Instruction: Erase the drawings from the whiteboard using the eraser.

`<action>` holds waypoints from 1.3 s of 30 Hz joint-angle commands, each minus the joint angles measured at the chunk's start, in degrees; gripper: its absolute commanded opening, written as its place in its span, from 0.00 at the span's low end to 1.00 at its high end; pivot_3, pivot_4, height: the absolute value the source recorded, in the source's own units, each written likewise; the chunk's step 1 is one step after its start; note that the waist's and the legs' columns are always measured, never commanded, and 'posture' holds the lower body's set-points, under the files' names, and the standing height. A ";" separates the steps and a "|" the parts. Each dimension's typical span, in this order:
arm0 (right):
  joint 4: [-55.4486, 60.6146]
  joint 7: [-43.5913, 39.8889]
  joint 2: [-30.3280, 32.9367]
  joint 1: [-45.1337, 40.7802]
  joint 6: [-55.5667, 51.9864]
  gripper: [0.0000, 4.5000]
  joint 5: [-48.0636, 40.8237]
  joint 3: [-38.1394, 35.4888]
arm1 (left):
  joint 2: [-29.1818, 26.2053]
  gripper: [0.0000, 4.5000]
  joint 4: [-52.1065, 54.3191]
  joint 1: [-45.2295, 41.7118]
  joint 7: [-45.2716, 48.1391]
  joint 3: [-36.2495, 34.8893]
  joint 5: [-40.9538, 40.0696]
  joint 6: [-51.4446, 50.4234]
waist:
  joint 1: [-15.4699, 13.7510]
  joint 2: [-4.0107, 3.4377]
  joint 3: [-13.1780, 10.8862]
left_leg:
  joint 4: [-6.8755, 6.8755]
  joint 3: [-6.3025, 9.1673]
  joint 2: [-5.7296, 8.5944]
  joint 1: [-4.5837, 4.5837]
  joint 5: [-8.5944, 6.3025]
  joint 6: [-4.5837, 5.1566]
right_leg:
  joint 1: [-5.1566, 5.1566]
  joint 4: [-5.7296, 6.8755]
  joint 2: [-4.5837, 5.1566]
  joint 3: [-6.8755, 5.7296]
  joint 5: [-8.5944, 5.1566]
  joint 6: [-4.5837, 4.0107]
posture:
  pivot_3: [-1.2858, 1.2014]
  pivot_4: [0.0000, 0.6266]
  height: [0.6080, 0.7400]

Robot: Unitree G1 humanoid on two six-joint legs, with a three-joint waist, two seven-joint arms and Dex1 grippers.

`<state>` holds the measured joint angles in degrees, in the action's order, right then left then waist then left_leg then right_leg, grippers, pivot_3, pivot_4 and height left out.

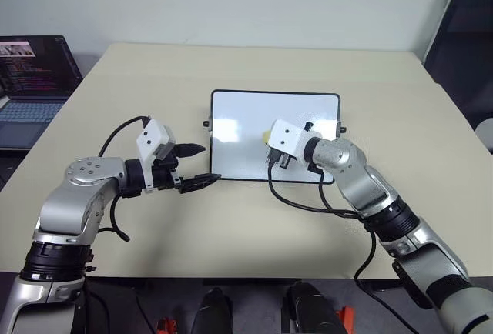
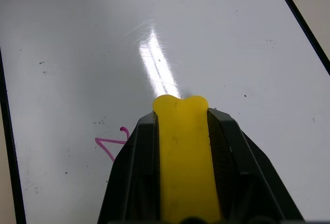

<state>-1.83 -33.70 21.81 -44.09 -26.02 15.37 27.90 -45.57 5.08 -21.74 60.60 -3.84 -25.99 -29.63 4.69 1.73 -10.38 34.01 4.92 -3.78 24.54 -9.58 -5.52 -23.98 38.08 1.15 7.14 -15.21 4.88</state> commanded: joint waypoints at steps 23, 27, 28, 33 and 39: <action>-2.16 2.58 -4.53 -0.64 -4.97 0.21 0.54 -7.31 | 0.10 1.00 1.94 0.06 0.03 -1.22 -0.60 0.96 | 0.33 0.04 0.02 | -0.01 -0.02 0.00 -0.18 0.13 0.06 | 0.10 0.02 -0.01 0.04 0.16 -0.08 | 0.52 0.24 1.00; -3.66 6.58 -5.96 -1.46 -3.63 0.21 -0.03 -10.11 | 0.18 1.00 2.09 0.38 -0.04 -1.21 -0.56 0.98 | 0.24 0.03 0.02 | 0.00 -0.03 0.01 -0.18 0.16 0.10 | 0.09 0.01 -0.01 0.05 0.25 -0.10 | 0.52 0.24 1.00; -3.80 6.87 -5.99 -1.34 -3.46 0.21 -0.10 -10.28 | 0.21 1.00 2.12 0.41 -0.07 -1.20 -0.58 0.96 | 0.12 0.04 0.02 | -0.01 -0.03 0.00 -0.18 0.16 0.10 | 0.09 -0.01 -0.01 0.04 0.25 -0.10 | 0.52 0.24 1.00; -3.80 6.09 -5.33 -0.12 -3.48 0.21 -0.04 -9.62 | 0.32 1.00 2.16 0.50 -0.17 -1.19 -0.61 1.03 | 0.09 0.03 0.02 | -0.03 -0.04 0.00 -0.11 0.16 0.10 | 0.08 -0.08 -0.01 0.04 0.23 -0.07 | 0.52 0.24 1.00; 4.38 3.77 -5.04 3.85 -7.06 0.21 -4.05 -13.06 | 0.70 1.00 1.88 1.17 -1.48 -2.74 -1.30 0.34 | -0.10 0.04 0.02 | -0.03 -0.03 0.00 -0.11 0.16 0.10 | 0.08 -0.09 0.00 0.04 0.23 -0.07 | 0.52 0.24 1.00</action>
<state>-1.21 -29.03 16.33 -41.45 -30.51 13.58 18.10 -44.87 5.15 -20.53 59.82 -4.25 -26.20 -29.58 4.59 1.77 -10.36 33.98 4.88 -3.78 24.44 -9.42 -5.43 -23.91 37.98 1.15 7.18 -14.98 4.81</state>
